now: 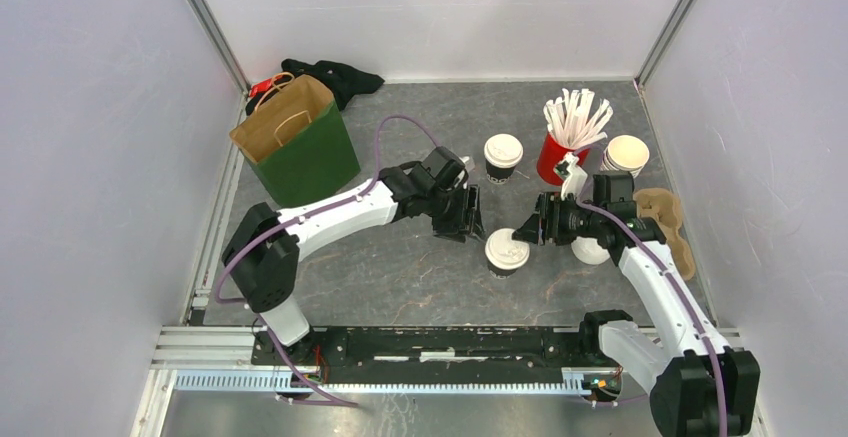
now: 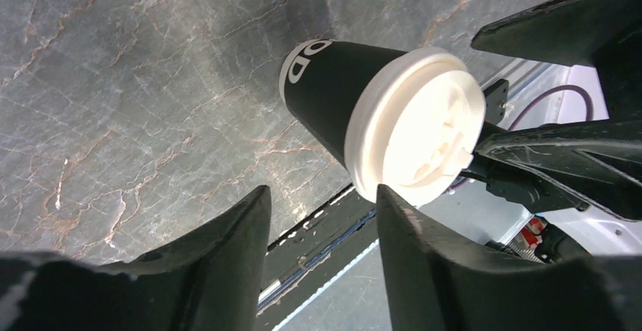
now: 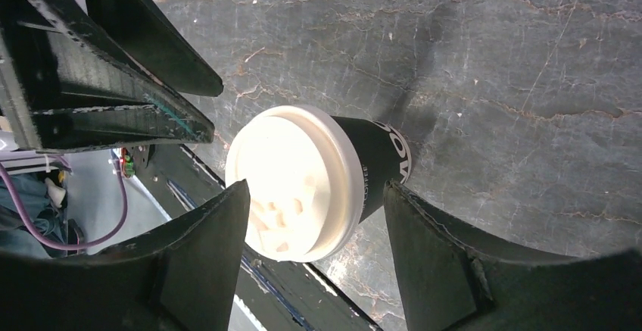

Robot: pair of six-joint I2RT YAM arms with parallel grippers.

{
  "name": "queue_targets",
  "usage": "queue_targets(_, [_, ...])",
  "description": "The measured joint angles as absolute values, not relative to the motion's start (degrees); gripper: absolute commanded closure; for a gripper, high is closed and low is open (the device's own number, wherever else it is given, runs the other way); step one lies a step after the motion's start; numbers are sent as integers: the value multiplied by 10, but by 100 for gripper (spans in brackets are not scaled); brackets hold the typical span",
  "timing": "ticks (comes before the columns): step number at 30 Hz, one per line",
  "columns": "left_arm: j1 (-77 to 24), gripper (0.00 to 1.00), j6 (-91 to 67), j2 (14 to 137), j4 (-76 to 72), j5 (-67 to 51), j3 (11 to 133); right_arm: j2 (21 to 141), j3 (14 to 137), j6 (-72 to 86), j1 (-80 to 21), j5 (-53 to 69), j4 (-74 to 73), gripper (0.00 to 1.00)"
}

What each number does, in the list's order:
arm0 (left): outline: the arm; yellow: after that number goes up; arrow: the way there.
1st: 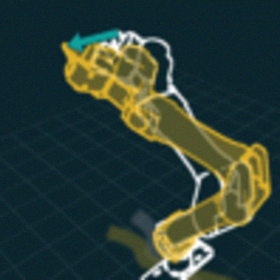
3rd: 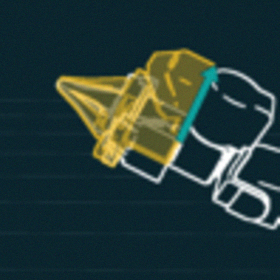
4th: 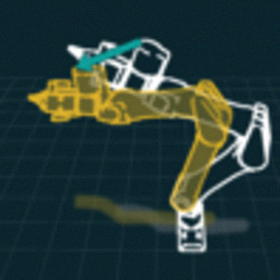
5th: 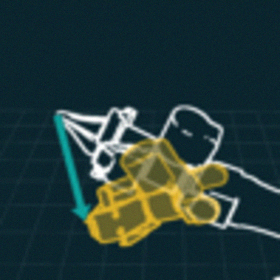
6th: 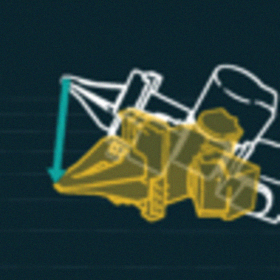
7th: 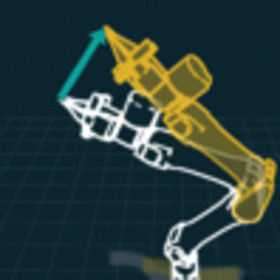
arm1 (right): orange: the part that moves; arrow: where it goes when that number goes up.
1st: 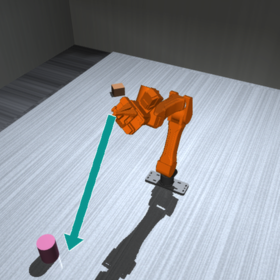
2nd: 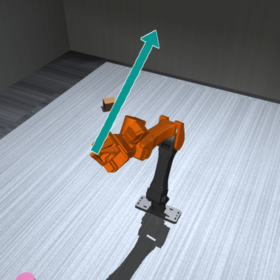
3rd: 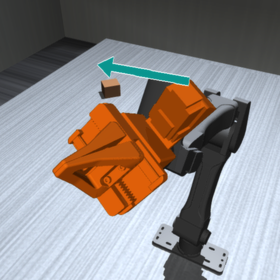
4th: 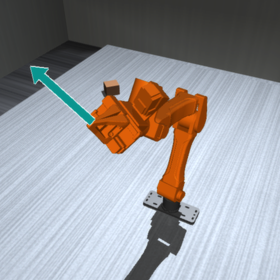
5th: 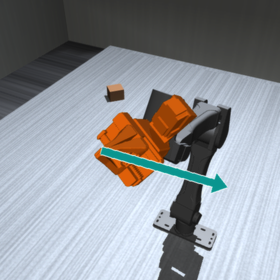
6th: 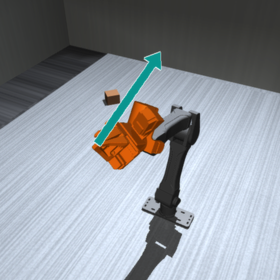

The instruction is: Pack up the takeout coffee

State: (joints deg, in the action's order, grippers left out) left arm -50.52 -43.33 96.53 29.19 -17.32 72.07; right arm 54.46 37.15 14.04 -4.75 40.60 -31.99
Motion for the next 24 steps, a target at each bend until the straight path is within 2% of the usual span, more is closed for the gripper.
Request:
queue_targets(4, [-504, 31, -434, 958, 298, -182, 732, 546, 377, 141, -48, 413, -320, 26])
queue_targets(8, [-503, 43, -436, 941, 264, -223, 694, 547, 376, 141, -48, 412, -320, 27])
queue_targets(11, [-504, 45, -438, 941, 252, -248, 668, 550, 375, 141, -48, 410, -317, 31])
queue_targets(24, [-504, 42, -447, 951, 213, -276, 649, 562, 343, 141, -48, 403, -302, 36])
